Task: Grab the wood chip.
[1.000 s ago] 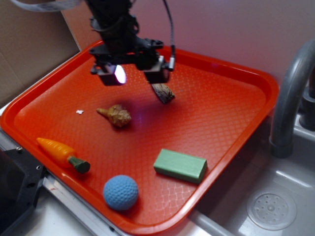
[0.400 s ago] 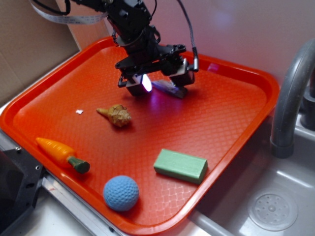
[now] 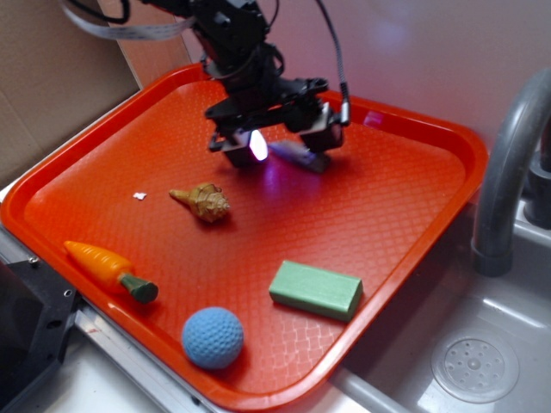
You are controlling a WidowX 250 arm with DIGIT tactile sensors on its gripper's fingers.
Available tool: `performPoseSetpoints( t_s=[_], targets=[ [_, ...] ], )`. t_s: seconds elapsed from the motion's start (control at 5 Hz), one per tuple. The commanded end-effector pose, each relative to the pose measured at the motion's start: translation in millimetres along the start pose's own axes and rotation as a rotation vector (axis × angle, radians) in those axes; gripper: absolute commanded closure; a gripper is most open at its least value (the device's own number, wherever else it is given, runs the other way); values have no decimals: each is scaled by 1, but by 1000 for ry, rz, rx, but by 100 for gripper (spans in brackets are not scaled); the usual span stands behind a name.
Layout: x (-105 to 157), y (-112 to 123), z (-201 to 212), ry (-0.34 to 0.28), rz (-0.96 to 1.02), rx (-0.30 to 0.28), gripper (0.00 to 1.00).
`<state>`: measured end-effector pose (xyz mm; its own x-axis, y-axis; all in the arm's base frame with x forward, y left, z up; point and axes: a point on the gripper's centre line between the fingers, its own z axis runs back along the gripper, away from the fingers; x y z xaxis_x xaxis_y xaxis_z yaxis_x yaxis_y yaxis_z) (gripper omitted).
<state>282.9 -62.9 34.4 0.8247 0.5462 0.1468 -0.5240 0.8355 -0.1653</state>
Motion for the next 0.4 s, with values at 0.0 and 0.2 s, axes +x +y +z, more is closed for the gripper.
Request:
performPoseSetpoints(
  t_s=[0.0,0.2],
  targets=[
    [10,11,49,-17,-20,-82,0],
    [8,6,43,-37,12,-85,0]
  ],
)
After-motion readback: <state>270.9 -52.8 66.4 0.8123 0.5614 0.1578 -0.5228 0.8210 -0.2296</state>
